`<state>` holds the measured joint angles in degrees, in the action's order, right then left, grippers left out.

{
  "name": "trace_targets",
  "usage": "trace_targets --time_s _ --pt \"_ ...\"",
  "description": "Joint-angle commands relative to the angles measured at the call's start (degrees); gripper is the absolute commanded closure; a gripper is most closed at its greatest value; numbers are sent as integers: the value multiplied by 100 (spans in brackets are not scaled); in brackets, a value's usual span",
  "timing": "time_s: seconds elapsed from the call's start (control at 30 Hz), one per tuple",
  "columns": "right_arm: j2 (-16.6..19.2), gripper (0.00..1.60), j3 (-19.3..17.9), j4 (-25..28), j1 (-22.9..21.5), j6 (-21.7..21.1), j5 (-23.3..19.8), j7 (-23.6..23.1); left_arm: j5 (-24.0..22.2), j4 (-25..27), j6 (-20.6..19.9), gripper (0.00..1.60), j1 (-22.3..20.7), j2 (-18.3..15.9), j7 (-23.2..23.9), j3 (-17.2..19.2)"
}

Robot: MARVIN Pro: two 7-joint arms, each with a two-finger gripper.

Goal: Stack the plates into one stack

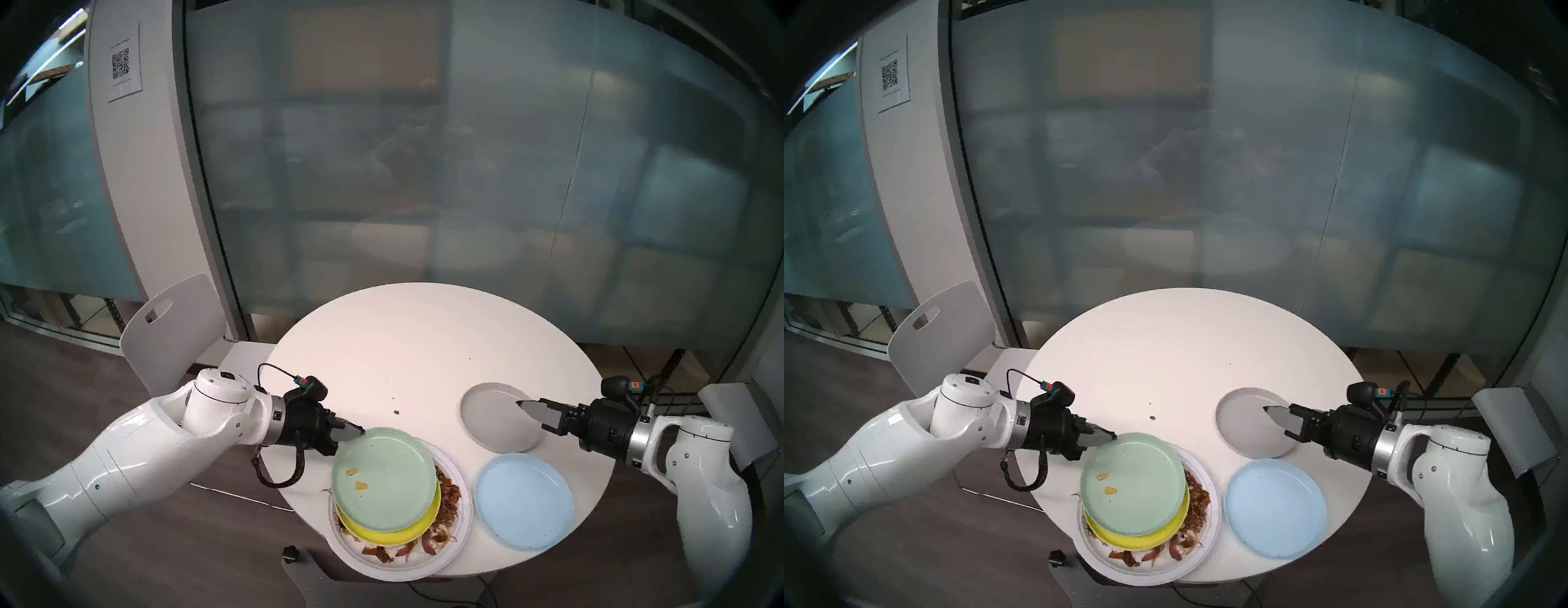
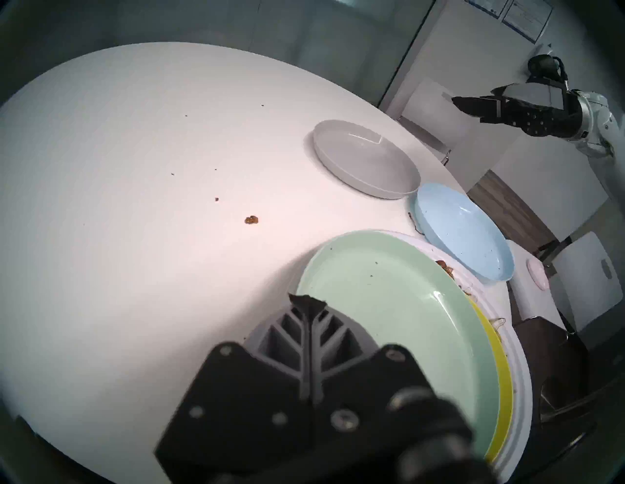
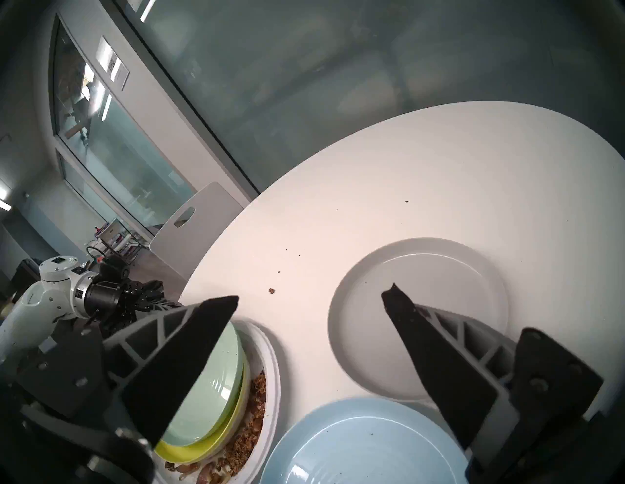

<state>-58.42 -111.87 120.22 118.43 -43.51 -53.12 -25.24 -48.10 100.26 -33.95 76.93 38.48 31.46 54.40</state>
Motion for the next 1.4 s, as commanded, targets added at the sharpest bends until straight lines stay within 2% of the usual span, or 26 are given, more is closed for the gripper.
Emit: trace_targets --time_s 0.0,0.37,0.67,0.97,1.03,1.37 --pt "10 0 -2 85 -9 -1 2 -2 -81 136 19 160 22 -24 -24 91" --pt "10 0 -2 85 -9 -1 2 -2 13 37 86 160 32 40 -88 8" --pt "11 0 0 81 -11 1 2 -5 -484 276 -8 160 -28 -166 64 409" --pt "10 0 -2 85 -9 -1 2 -2 -279 -60 0 160 -127 -23 -40 253" --pt "10 0 -2 85 -9 -1 2 -2 -116 -75 101 160 -136 -4 -105 183" --pt "10 0 -1 85 -9 -1 2 -3 -54 -82 101 160 -131 24 -101 111"
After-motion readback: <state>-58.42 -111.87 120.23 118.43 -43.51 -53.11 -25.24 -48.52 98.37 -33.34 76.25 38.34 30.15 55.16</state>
